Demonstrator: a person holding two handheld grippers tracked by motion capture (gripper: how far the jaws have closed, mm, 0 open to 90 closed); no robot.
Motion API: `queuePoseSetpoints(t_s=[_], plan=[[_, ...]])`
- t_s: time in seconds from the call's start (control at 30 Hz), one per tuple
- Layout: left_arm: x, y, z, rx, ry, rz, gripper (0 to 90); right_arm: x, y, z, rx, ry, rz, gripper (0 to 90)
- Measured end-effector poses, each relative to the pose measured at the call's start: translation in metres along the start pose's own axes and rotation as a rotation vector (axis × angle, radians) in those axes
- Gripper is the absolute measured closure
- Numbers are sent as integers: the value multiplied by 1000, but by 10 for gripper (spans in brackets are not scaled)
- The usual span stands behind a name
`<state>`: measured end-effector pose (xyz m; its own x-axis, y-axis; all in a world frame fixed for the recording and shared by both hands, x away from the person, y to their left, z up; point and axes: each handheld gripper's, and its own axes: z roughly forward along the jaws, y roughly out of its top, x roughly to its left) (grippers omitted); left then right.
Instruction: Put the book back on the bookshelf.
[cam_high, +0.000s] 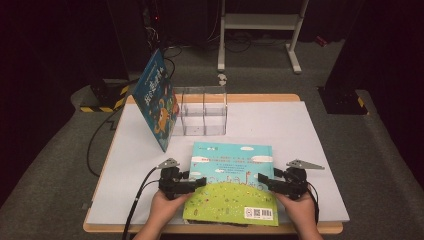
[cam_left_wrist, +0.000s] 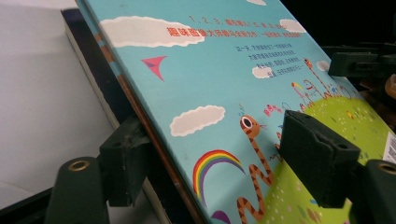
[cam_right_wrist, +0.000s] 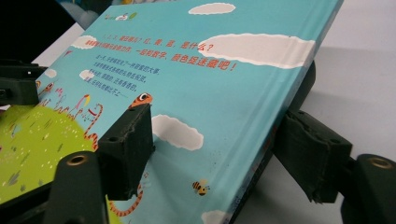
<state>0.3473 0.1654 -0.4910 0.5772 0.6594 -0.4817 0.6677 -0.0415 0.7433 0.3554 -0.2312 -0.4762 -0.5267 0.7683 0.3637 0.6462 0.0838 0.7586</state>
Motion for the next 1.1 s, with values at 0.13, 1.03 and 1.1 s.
queuePoseSetpoints(t_s=[0.13,1.03,1.1], plan=[[-5,8,-5,-32,19,37,309,6,7,-7,-39,-21,-25,321],[-8,68,-42,-320,117,187,470,51,89,-27,-271,-94,-214,535],[-8,73,-42,-335,121,204,475,53,93,-28,-283,-98,-217,544]])
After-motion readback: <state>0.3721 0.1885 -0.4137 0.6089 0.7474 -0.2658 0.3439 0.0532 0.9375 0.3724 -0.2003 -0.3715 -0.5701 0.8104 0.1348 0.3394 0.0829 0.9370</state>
